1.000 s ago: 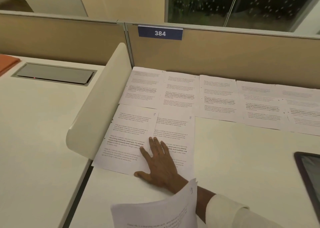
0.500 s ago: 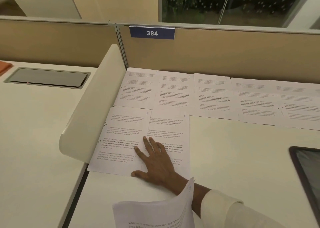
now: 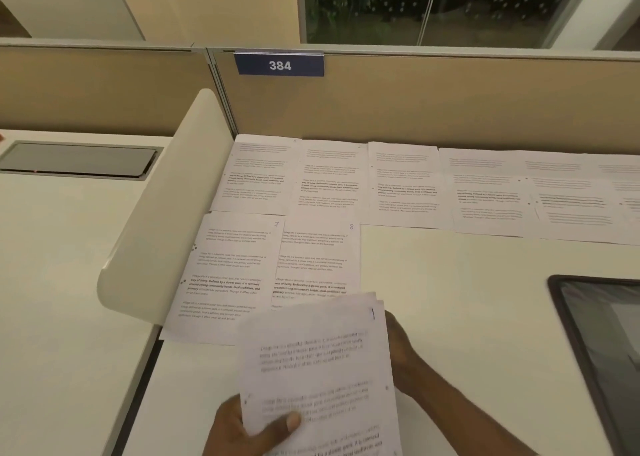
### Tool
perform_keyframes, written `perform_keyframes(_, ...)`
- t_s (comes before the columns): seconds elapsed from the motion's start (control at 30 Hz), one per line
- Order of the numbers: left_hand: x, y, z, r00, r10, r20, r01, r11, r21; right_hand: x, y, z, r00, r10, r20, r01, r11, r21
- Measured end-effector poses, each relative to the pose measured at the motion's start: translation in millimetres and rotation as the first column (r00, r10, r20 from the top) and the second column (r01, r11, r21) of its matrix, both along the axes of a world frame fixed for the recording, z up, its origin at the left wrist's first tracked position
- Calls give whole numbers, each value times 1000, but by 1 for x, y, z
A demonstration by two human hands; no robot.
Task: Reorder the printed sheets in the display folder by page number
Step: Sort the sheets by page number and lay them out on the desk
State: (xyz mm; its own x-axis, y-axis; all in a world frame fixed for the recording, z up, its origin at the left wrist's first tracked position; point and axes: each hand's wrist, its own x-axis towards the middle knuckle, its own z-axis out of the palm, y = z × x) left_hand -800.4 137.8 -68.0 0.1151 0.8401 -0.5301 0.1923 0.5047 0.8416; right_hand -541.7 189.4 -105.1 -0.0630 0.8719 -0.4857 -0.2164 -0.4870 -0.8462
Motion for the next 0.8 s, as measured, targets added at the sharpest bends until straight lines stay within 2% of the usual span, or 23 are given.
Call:
perform_keyframes(0.07, 11, 4, 2, 999, 41, 16, -41, 999, -16, 18, -16, -5, 972, -44, -231, 28, 997, -72)
perform_keyframes(0.13, 29, 11, 5, 998, 62, 10, -62, 998, -25, 38, -36, -10, 929, -170, -329, 126, 980, -152)
perform_keyframes(0.17, 37, 14, 3, 996, 92, -3, -92, 996, -13, 45, -43, -13, 929, -211, -305, 171, 973, -153)
perform_keyframes(0.27, 60, 18, 0, 986, 159, -54, -160, 987, -12, 64, -59, -15, 983, -160, -94, 158, 987, -29)
perform_keyframes(0.37, 81, 18, -2, 981, 179, -71, -181, 983, -12, 81, -71, -16, 985, -169, 41, 168, 986, 9)
perform_keyframes(0.8, 114, 16, -20, 952, 268, -146, -262, 963, 60, 117, -73, -12, 936, -198, 291, 214, 977, -21)
